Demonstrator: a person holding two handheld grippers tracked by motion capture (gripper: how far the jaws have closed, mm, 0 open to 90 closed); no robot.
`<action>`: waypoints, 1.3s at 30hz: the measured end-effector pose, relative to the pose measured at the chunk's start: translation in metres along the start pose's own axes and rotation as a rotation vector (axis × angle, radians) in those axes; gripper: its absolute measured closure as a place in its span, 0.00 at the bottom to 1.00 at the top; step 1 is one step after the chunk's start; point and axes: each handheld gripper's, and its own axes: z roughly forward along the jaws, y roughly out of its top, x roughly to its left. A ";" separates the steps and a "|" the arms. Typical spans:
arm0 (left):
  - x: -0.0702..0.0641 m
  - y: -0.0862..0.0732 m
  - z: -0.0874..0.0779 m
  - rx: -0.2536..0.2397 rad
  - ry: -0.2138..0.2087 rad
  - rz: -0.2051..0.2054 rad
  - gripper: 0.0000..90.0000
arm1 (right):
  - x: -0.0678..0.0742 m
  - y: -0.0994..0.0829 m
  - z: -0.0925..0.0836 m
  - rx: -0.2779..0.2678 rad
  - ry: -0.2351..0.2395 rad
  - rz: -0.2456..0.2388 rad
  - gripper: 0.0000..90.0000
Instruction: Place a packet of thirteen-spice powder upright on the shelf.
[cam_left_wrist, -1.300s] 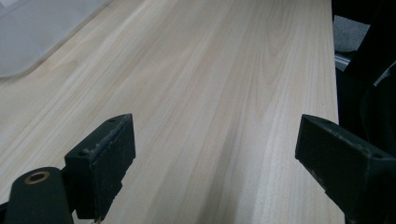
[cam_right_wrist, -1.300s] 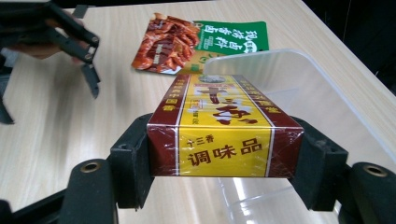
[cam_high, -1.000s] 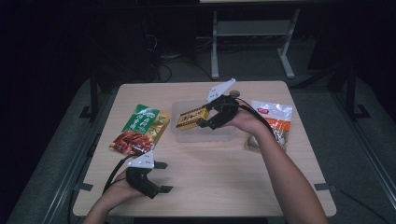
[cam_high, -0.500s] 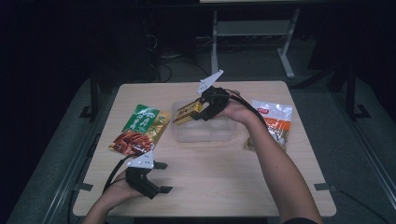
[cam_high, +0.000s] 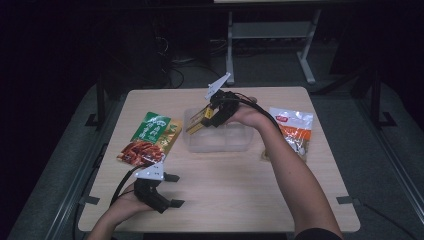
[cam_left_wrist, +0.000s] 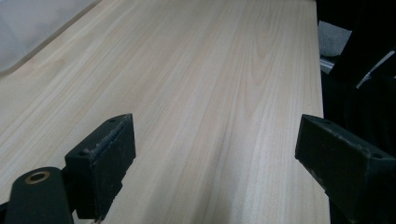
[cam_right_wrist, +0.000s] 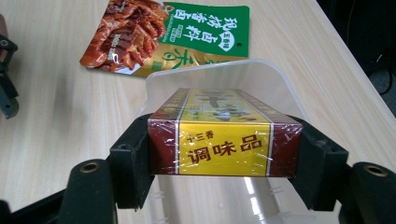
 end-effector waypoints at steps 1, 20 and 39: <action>0.000 0.000 0.000 0.000 -0.002 0.001 0.13 | -0.001 0.000 0.002 0.001 0.000 0.001 0.35; 0.000 0.000 0.002 0.020 -0.013 0.010 0.13 | -0.006 0.018 0.012 -0.022 0.016 0.003 0.35; -0.001 0.000 0.005 0.027 -0.026 0.018 0.13 | -0.004 0.040 0.032 -0.021 0.030 -0.027 0.35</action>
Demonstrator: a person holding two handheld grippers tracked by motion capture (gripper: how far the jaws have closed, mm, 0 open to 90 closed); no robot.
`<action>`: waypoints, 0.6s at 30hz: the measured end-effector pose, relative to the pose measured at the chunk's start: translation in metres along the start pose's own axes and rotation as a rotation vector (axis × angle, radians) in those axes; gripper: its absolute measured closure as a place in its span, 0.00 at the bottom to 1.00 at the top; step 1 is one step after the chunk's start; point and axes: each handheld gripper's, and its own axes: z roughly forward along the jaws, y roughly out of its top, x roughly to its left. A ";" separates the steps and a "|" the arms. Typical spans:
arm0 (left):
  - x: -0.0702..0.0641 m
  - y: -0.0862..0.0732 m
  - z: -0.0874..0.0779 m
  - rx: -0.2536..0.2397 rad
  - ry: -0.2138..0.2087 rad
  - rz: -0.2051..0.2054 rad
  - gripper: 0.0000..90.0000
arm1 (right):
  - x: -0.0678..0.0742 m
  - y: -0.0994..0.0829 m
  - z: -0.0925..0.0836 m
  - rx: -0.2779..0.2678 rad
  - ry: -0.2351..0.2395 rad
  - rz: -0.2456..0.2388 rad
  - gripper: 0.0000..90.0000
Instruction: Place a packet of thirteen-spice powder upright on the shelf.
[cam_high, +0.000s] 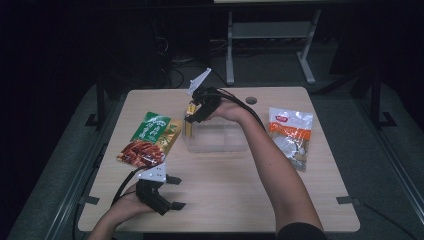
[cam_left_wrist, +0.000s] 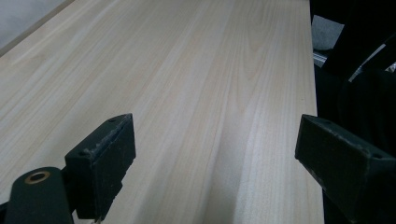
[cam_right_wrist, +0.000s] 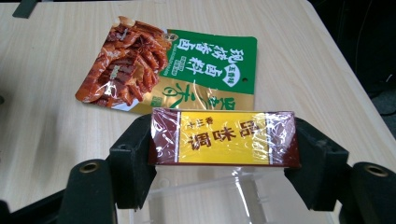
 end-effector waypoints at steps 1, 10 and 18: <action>0.000 0.000 0.000 0.002 0.000 0.002 0.13 | 0.000 0.000 0.000 0.000 0.000 0.000 0.35; -0.001 0.000 0.002 0.005 -0.007 -0.007 0.13 | 0.000 0.000 0.020 0.034 0.032 -0.004 0.35; -0.002 0.000 0.004 0.009 -0.010 -0.009 0.13 | 0.001 0.000 0.031 0.056 0.042 0.003 0.34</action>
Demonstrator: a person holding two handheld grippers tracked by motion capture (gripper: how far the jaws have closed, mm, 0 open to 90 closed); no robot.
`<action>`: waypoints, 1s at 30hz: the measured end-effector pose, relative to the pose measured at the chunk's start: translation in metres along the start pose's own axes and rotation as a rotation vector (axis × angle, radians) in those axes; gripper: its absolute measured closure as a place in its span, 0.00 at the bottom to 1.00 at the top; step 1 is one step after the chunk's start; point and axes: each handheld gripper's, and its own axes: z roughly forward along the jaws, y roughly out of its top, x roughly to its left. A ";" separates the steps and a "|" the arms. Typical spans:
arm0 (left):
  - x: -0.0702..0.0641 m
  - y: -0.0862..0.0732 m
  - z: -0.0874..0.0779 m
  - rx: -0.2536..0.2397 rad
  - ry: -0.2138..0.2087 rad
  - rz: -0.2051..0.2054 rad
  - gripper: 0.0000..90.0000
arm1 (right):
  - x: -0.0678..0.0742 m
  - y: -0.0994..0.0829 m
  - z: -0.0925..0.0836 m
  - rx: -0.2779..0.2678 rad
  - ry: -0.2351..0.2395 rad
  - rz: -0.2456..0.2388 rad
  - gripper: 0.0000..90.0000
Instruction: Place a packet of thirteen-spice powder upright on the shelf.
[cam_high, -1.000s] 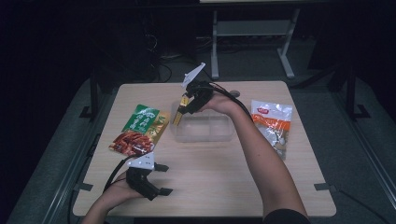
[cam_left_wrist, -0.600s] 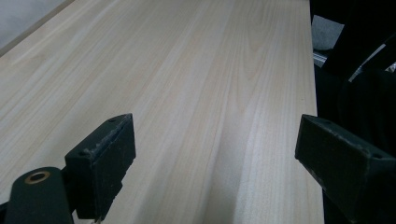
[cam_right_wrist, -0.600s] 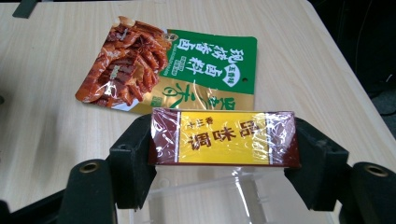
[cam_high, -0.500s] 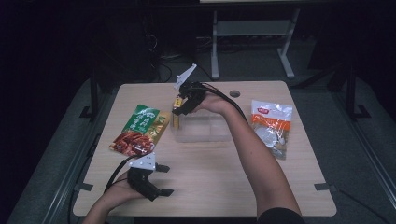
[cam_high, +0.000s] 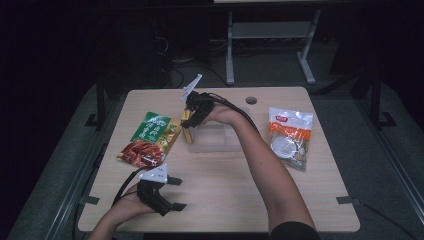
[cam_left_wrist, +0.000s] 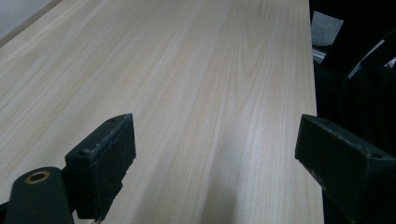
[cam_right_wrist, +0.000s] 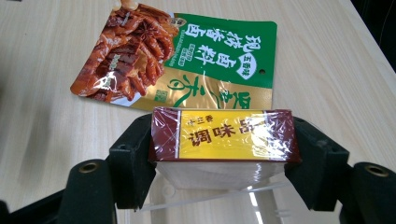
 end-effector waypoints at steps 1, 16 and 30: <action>0.000 0.000 0.000 0.000 0.000 0.000 0.13 | 0.000 0.000 0.000 0.000 0.000 0.000 0.34; 0.004 0.000 -0.002 0.003 0.031 -0.023 0.13 | 0.001 -0.006 -0.006 -0.027 -0.008 0.043 0.22; 0.009 -0.004 -0.007 0.000 0.091 -0.043 0.13 | 0.022 -0.032 -0.053 -0.126 -0.107 0.089 0.16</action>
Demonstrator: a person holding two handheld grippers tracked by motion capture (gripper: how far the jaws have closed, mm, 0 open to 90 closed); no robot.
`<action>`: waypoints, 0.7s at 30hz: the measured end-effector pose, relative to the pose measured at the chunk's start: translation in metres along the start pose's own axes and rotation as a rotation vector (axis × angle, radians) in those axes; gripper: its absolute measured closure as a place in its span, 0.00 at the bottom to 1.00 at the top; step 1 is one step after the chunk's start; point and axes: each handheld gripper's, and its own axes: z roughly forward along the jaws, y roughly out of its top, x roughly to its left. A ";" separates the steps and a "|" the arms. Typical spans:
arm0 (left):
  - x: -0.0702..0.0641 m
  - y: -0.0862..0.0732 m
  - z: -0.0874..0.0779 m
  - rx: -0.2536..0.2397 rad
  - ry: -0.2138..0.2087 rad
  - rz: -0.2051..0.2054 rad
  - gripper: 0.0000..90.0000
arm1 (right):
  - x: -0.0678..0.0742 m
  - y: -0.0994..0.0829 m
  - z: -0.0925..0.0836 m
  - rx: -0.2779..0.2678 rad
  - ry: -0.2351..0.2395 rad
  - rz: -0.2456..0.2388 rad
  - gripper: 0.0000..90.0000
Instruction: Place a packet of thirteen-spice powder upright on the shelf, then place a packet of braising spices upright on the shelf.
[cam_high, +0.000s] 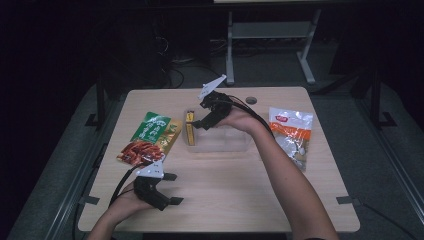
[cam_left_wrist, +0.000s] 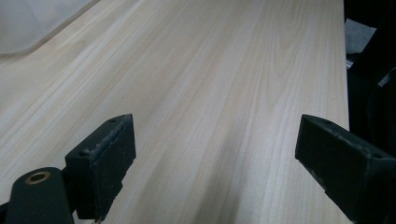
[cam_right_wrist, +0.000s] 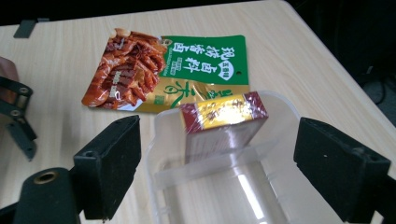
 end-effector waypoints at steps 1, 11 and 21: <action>0.000 0.000 0.001 0.005 -0.002 0.004 0.13 | 0.003 -0.002 -0.004 -0.004 -0.005 0.013 0.16; -0.005 -0.001 0.006 0.024 -0.006 0.017 0.13 | 0.039 -0.032 -0.037 -0.029 -0.043 0.066 0.16; -0.002 -0.004 0.006 0.035 -0.006 0.012 0.14 | 0.070 -0.079 -0.039 -0.050 -0.036 0.122 0.16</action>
